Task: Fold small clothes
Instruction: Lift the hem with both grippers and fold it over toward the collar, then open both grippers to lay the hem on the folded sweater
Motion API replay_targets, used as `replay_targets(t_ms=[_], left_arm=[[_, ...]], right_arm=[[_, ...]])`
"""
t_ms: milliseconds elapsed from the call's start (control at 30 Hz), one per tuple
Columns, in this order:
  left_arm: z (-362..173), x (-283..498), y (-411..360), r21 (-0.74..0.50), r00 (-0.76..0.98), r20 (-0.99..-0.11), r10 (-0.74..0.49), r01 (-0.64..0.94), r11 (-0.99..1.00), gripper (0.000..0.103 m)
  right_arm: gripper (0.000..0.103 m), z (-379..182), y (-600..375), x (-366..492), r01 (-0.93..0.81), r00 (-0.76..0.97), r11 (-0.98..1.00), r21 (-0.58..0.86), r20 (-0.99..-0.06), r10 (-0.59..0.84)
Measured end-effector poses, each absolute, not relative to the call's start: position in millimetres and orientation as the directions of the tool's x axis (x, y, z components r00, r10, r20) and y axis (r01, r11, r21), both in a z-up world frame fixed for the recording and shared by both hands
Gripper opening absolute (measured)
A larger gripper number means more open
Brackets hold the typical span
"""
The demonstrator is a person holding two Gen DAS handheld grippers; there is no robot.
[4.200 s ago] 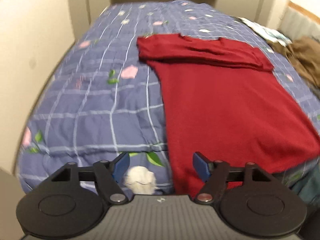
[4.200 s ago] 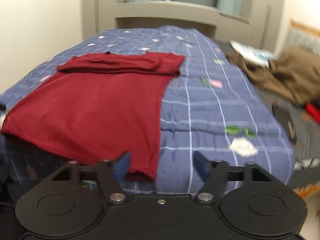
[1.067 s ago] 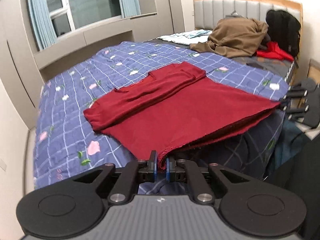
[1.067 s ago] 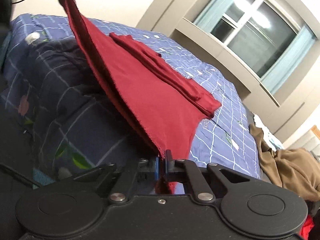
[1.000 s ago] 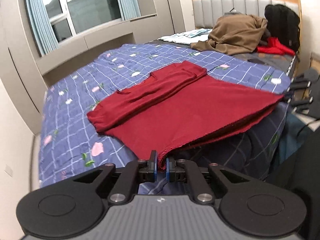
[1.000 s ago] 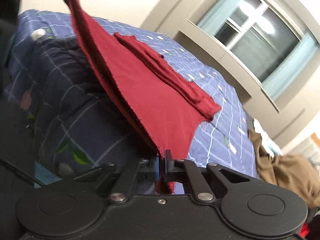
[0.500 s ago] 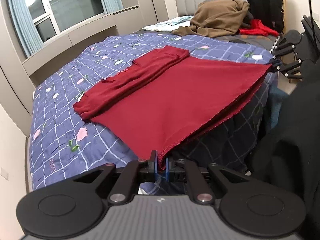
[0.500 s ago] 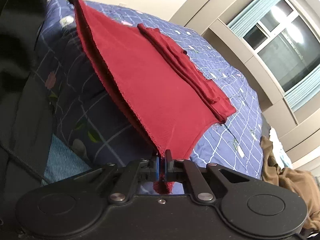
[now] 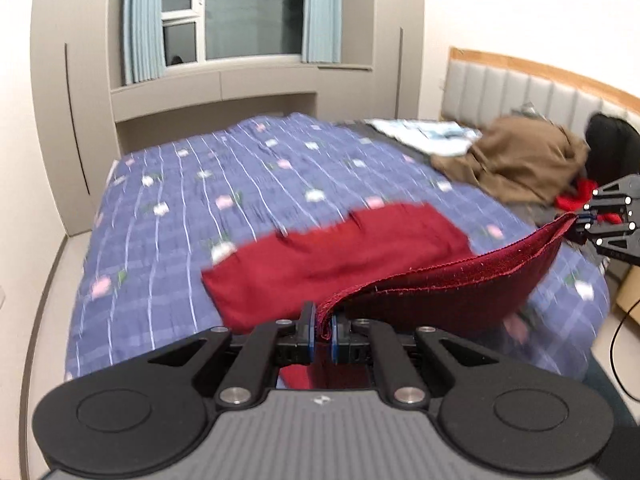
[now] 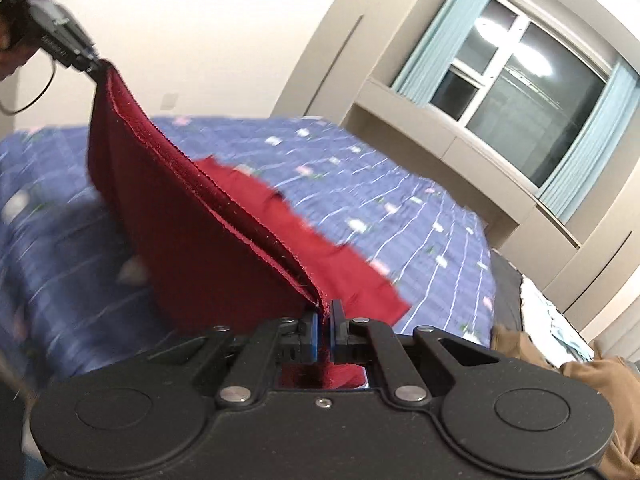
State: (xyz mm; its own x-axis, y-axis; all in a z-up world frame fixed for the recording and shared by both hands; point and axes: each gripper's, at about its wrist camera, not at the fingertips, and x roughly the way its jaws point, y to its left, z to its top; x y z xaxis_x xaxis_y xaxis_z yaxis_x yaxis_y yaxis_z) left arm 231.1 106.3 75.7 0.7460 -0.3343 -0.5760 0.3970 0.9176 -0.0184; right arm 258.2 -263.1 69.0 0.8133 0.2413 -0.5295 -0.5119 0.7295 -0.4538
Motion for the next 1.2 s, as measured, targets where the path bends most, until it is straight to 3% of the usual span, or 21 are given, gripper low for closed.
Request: replay_targets(t_ms=[267, 433, 567, 767, 1200], left_arm=[[93.9, 351.5, 89.9, 0.028, 0.767, -0.595, -0.24, 0.318, 0.948, 0.007], [59.6, 444.2, 82.7, 0.004, 0.657, -0.738, -0.15, 0.227, 0.974, 0.007], [23.8, 499.6, 91.1, -0.062, 0.6, -0.785, -0.157, 0.176, 0.982, 0.007], [-21.9, 548.4, 97.0, -0.073, 0.551, -0.821, -0.148, 0.155, 0.985, 0.008], [-77.1, 578.3, 104.4, -0.129, 0.498, -0.855, -0.147, 0.07, 0.989, 0.008]], right_arm=[[0.005, 65.0, -262.5, 410.7, -0.488, 0.774, 0.793, -0.365, -0.601, 0.199], [0.007, 41.5, -254.3, 486.7, -0.504, 0.724, 0.789, -0.351, -0.67, 0.164], [0.007, 13.2, -247.6, 533.1, -0.518, 0.683, 0.779, -0.353, -0.719, 0.128], [0.017, -38.8, -248.2, 585.4, -0.521, 0.605, 0.798, -0.303, -0.791, 0.094], [0.017, -72.5, -255.2, 605.0, -0.469, 0.614, 0.847, -0.25, -0.782, 0.109]])
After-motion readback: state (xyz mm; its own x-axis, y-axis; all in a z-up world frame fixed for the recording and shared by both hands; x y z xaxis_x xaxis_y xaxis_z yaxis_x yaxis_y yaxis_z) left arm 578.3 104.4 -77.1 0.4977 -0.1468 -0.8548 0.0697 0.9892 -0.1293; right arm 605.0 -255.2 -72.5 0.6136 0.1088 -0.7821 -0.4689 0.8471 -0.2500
